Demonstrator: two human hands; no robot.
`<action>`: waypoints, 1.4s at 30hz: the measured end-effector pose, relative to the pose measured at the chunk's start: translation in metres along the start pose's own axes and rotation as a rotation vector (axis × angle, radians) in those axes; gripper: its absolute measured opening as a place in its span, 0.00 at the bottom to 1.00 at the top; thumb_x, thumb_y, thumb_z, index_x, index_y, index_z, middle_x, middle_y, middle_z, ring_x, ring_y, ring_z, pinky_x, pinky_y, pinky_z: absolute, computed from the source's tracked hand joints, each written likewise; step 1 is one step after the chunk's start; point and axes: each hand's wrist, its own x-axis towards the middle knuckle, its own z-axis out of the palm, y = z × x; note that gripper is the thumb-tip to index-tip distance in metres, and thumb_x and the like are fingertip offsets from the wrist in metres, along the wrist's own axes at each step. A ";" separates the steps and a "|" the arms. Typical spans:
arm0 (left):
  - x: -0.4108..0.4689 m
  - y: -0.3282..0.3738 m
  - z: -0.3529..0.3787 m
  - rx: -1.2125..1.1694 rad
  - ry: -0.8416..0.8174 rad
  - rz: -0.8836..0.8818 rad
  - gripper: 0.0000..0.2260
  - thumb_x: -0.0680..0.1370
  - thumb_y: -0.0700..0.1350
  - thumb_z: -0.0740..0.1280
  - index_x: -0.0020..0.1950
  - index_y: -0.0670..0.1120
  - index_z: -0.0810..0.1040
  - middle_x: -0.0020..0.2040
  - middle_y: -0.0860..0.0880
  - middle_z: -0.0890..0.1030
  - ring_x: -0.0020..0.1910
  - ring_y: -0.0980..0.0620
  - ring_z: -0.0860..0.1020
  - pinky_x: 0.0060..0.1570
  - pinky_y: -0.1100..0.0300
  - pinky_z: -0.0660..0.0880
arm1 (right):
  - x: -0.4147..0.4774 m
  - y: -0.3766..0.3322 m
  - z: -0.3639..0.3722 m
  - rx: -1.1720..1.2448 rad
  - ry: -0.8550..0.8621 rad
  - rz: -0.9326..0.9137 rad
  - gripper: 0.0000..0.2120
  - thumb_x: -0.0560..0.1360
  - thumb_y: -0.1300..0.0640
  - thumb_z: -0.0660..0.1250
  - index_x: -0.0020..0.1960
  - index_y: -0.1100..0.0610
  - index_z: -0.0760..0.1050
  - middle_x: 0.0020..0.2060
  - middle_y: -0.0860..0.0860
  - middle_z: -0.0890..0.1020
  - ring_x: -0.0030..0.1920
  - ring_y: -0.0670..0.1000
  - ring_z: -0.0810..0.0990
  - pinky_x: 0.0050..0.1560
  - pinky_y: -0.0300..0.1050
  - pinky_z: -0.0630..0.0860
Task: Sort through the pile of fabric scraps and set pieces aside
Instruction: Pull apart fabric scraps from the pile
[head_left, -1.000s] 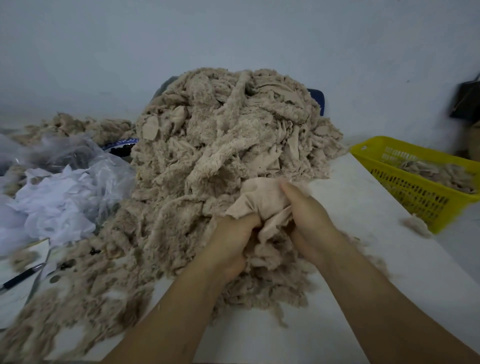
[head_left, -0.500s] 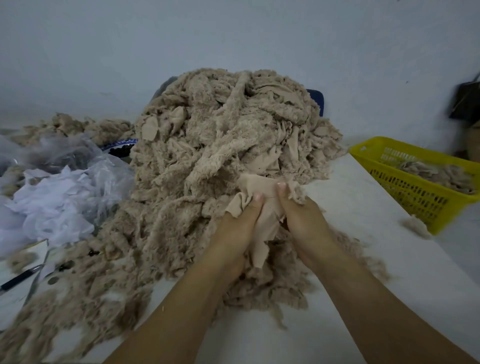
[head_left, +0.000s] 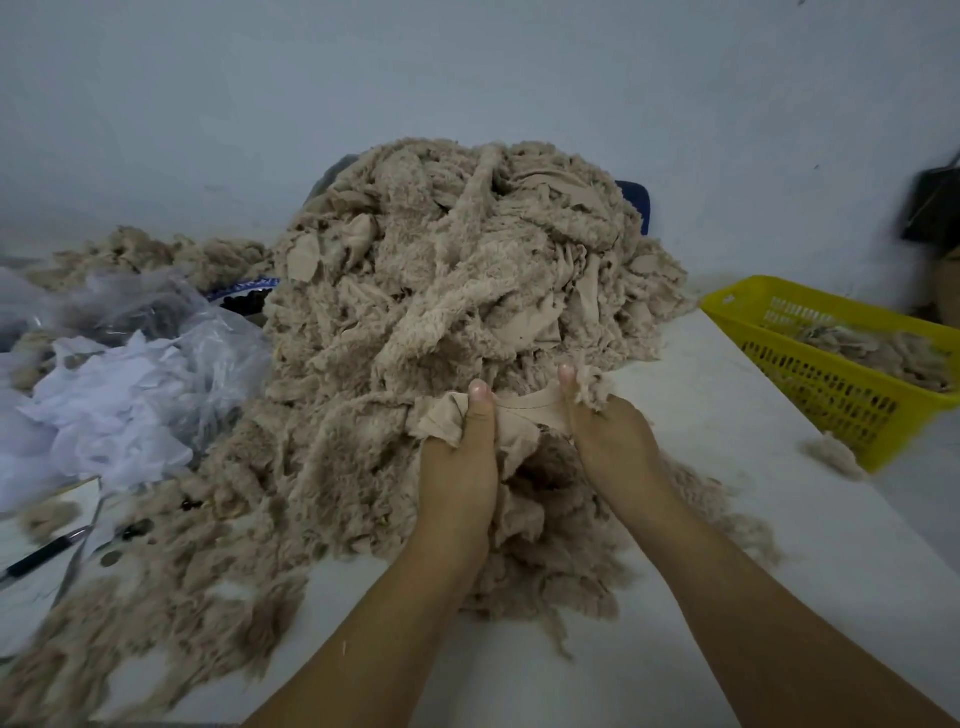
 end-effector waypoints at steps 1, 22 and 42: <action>0.000 0.002 -0.002 0.008 0.020 -0.021 0.17 0.78 0.62 0.62 0.45 0.52 0.82 0.41 0.52 0.85 0.42 0.53 0.83 0.46 0.50 0.80 | 0.004 0.004 -0.003 0.012 0.015 0.015 0.25 0.79 0.35 0.53 0.29 0.49 0.66 0.20 0.44 0.70 0.24 0.42 0.70 0.25 0.26 0.64; 0.038 0.032 -0.051 -0.138 -0.215 -0.074 0.14 0.84 0.52 0.59 0.60 0.49 0.80 0.56 0.51 0.85 0.31 0.58 0.81 0.27 0.67 0.75 | 0.022 0.056 -0.052 -0.320 0.076 0.031 0.13 0.80 0.47 0.64 0.46 0.57 0.73 0.46 0.55 0.75 0.49 0.55 0.74 0.48 0.50 0.70; 0.021 0.009 -0.013 0.826 -0.475 0.460 0.12 0.83 0.41 0.57 0.60 0.46 0.78 0.49 0.48 0.80 0.46 0.49 0.78 0.44 0.45 0.77 | -0.012 -0.029 0.000 -0.074 -0.227 -0.269 0.11 0.80 0.43 0.61 0.45 0.49 0.74 0.48 0.47 0.74 0.49 0.46 0.73 0.48 0.39 0.68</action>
